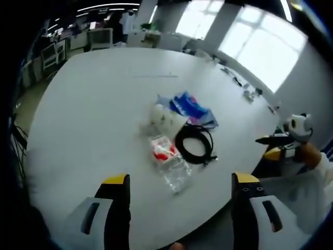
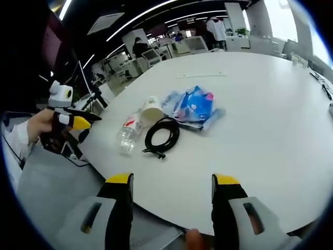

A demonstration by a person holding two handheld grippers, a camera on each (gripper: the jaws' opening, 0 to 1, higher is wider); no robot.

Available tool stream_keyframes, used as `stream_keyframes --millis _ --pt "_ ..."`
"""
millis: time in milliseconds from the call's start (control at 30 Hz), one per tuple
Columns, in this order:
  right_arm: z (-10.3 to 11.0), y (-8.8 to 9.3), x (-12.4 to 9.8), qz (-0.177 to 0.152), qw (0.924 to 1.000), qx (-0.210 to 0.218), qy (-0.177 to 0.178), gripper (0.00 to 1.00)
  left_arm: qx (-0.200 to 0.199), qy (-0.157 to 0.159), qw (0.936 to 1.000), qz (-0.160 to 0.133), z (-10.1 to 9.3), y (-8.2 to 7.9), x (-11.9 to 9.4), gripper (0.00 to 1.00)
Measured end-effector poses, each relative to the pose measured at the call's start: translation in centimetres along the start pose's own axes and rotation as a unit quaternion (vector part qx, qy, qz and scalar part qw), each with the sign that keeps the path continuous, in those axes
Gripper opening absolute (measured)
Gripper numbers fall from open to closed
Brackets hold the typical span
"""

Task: Arrange the tabletop items into an orderly group along one side of the table until the central work area is clear of visible clutter.

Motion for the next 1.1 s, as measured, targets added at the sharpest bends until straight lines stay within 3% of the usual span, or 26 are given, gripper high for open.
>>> stream_keyframes --millis 267,533,1100 --pt "0.0 0.6 -0.5 -0.005 0.9999 0.015 0.005 0.58 -0.017 0.003 0.9998 0.01 -0.8 -0.1 1.2 0.75" --pt "0.0 1.4 -1.1 -0.004 0.9995 0.028 0.01 0.58 0.002 -0.003 0.9997 0.023 -1.5 0.0 2.3 0.74" --pt "-0.1 2.0 -0.4 -0.009 0.9984 0.056 0.003 0.58 -0.03 -0.026 0.9981 0.047 -1.3 0.2 6.2 0.69"
Point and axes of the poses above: the point that each gripper's makers call its tool centre point, and the gripper's own axes: x roughly forward along the fingers, z roughly to its left, y roughly out of its underside, the point moved 1 cm from there along -x, roughly backward along the fingers, and after that the axes turned 12 degrees about -y, right-handed, at the moved point
